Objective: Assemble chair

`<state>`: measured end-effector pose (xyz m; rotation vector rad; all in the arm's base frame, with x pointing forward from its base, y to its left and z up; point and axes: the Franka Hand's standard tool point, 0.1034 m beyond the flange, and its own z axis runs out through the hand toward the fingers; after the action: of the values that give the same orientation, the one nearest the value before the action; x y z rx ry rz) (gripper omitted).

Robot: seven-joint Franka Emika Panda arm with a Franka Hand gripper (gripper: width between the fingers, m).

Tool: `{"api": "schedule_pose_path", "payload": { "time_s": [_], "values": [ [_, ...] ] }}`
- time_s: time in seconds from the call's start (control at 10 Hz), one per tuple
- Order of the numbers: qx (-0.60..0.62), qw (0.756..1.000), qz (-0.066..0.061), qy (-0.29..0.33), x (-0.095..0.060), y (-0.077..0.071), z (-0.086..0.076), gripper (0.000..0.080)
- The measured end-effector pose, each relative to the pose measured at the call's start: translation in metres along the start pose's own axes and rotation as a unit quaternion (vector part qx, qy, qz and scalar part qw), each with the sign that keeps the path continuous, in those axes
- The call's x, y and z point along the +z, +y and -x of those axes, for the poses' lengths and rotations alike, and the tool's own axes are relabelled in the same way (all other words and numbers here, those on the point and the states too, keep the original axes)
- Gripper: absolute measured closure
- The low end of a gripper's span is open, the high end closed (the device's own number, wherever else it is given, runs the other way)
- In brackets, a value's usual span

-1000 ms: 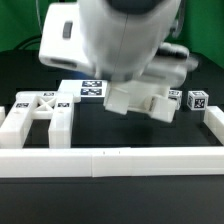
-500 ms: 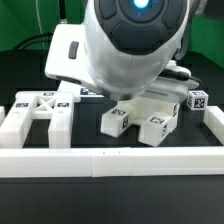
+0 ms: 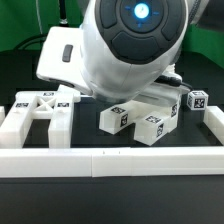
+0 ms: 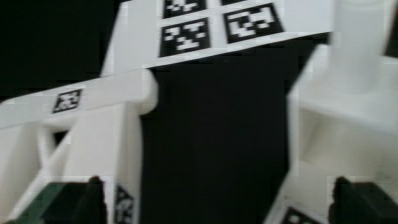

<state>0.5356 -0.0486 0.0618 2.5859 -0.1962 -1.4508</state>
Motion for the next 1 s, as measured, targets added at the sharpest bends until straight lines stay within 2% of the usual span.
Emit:
{"api": "schedule_pose_path", "payload": {
  "time_s": [0.2, 0.4, 0.5, 0.6, 0.7, 0.9, 1.0],
  "values": [
    [-0.033, 0.999, 0.014, 0.027, -0.016, 0.014, 0.004, 0.015],
    [-0.054, 0.997, 0.007, 0.045, -0.029, 0.026, 0.009, 0.015],
    [-0.058, 0.994, 0.005, 0.09, -0.043, 0.029, 0.007, 0.015],
    [-0.061, 0.987, 0.002, 0.151, -0.048, 0.027, 0.003, 0.015],
    [-0.062, 0.983, -0.001, 0.175, -0.046, 0.027, 0.003, 0.015],
    [-0.065, 0.955, -0.007, 0.29, -0.061, 0.028, -0.006, 0.015],
    [-0.088, 0.945, -0.022, 0.316, -0.052, 0.034, -0.003, 0.015]
  ]
}}
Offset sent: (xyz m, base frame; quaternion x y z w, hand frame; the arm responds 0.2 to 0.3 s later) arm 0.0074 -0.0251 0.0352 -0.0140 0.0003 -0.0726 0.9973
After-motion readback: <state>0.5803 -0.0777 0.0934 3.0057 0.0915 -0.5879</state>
